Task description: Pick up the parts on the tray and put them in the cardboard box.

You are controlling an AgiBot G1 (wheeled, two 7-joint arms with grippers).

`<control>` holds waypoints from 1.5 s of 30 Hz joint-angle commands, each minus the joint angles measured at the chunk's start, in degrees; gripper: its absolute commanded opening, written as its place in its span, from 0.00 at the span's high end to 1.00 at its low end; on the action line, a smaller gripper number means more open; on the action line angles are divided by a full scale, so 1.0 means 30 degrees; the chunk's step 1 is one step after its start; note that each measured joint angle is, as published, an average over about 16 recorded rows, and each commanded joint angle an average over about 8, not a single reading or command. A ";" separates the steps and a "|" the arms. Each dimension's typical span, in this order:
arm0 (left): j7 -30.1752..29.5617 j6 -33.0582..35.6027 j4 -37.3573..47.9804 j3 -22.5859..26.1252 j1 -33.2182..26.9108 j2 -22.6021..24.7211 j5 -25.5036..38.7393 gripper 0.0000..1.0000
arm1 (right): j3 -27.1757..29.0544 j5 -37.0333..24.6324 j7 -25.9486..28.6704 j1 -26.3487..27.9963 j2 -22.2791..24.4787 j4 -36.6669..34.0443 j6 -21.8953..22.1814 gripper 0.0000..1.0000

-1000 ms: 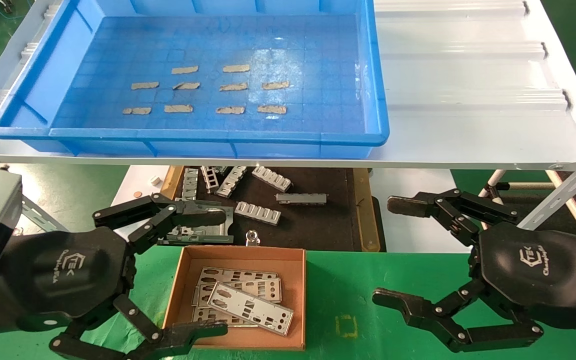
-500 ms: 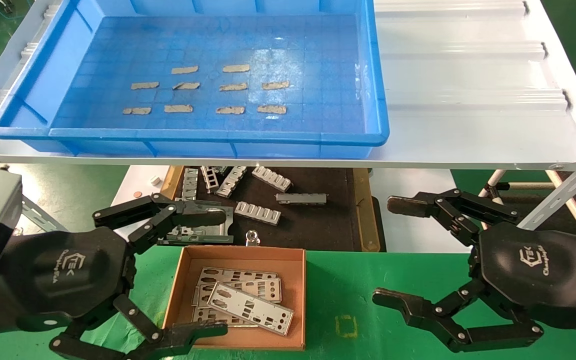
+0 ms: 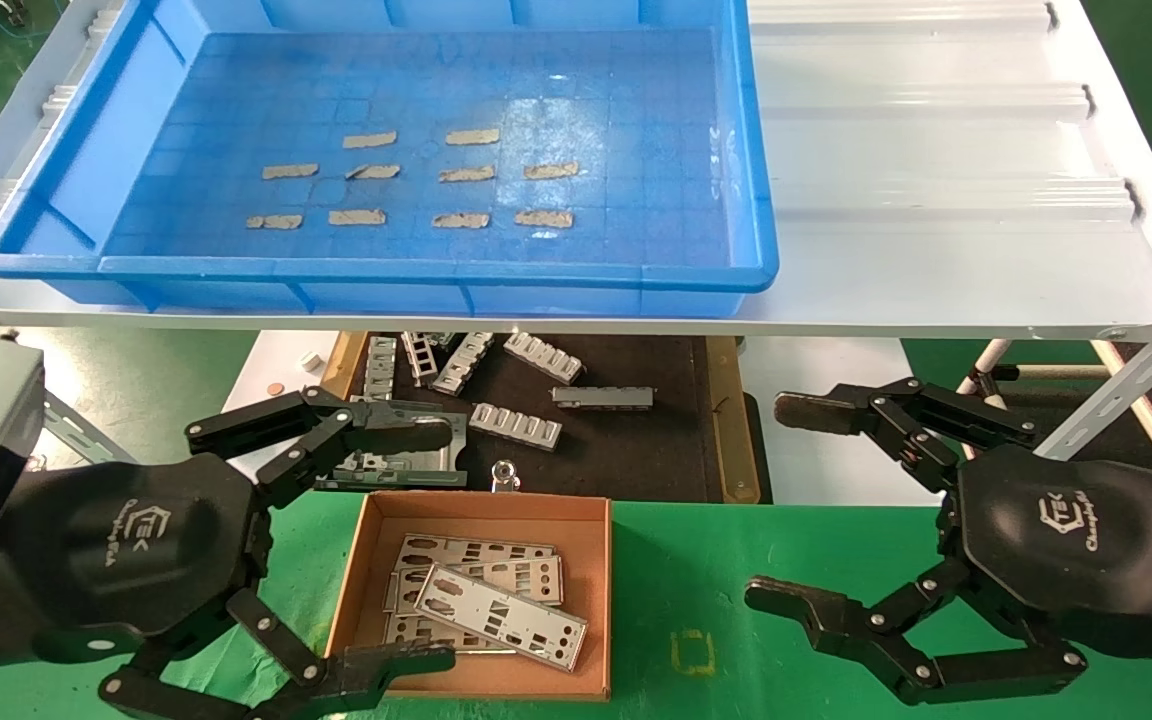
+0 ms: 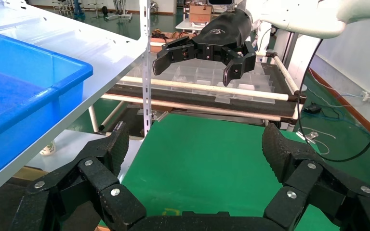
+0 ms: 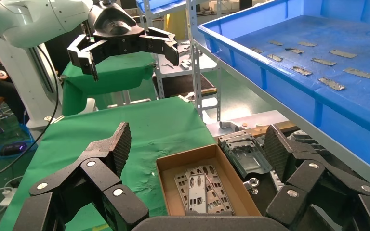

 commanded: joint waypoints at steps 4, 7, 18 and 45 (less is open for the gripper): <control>0.0000 0.0000 0.0000 0.0000 0.0000 0.0000 0.0000 0.00 | 0.0000 0.0000 0.0000 0.0000 0.0000 0.0000 0.0000 0.00; 0.0000 0.0000 0.0000 0.0000 0.0000 0.0000 0.0000 0.00 | 0.0000 0.0000 0.0000 0.0000 0.0000 0.0000 0.0000 0.00; 0.0000 0.0000 0.0000 0.0000 0.0000 0.0000 0.0000 0.00 | 0.0000 0.0000 0.0000 0.0000 0.0000 0.0000 0.0000 0.00; 0.0000 0.0000 0.0000 0.0000 0.0000 0.0000 0.0000 0.00 | 0.0000 0.0000 0.0000 0.0000 0.0000 0.0000 0.0000 0.00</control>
